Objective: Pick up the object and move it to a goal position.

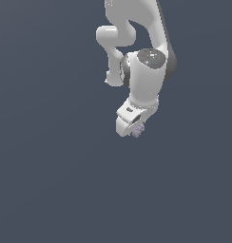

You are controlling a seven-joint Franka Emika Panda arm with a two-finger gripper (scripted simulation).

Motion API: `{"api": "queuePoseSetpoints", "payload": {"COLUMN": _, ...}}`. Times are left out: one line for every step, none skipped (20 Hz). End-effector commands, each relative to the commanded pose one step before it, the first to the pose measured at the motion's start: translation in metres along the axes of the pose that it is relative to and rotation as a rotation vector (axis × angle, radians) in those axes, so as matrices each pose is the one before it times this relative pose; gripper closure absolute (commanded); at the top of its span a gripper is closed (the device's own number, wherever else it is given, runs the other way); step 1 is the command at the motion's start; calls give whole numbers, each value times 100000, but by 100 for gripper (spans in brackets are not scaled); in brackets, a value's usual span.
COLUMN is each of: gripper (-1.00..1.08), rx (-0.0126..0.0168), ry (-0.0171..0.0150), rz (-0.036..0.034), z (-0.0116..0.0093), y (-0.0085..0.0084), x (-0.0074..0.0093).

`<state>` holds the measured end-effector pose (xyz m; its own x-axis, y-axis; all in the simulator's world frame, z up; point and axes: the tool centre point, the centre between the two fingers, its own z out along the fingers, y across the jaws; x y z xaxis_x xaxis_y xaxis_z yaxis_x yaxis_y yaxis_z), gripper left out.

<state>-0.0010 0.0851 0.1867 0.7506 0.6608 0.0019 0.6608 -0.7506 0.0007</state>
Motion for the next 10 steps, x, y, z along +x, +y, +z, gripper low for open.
{"api": "queuePoseSetpoints", "payload": {"gripper": 108, "rx": 101, "ry": -75, "rz": 74, "z": -2113, "y": -377, "x": 1677}}
{"api": "queuePoseSetpoints", "payload": {"gripper": 108, "rx": 0, "ry": 0, "rz": 0, "z": -772, "y": -130, "x": 633}}
{"api": "queuePoseSetpoints", "payload": {"gripper": 108, "rx": 0, "ry": 0, "rz": 0, "z": -742, "y": -123, "x": 612}}
{"api": "queuePoseSetpoints", "payload": {"gripper": 108, "rx": 0, "ry": 0, "rz": 0, "z": -715, "y": -117, "x": 591}}
{"api": "queuePoseSetpoints", "payload": {"gripper": 108, "rx": 19, "ry": -15, "rz": 43, "z": -675, "y": -84, "x": 561}}
{"api": "queuePoseSetpoints", "payload": {"gripper": 108, "rx": 0, "ry": 0, "rz": 0, "z": -666, "y": -107, "x": 554}}
{"api": "queuePoseSetpoints", "payload": {"gripper": 108, "rx": 0, "ry": 0, "rz": 0, "z": -643, "y": -102, "x": 537}}
{"api": "queuePoseSetpoints", "payload": {"gripper": 108, "rx": 0, "ry": 0, "rz": 0, "z": -622, "y": -98, "x": 521}}
{"api": "queuePoseSetpoints", "payload": {"gripper": 108, "rx": 0, "ry": 0, "rz": 0, "z": -601, "y": -93, "x": 505}}
{"api": "queuePoseSetpoints", "payload": {"gripper": 108, "rx": 0, "ry": -20, "rz": 45, "z": -570, "y": -63, "x": 481}}
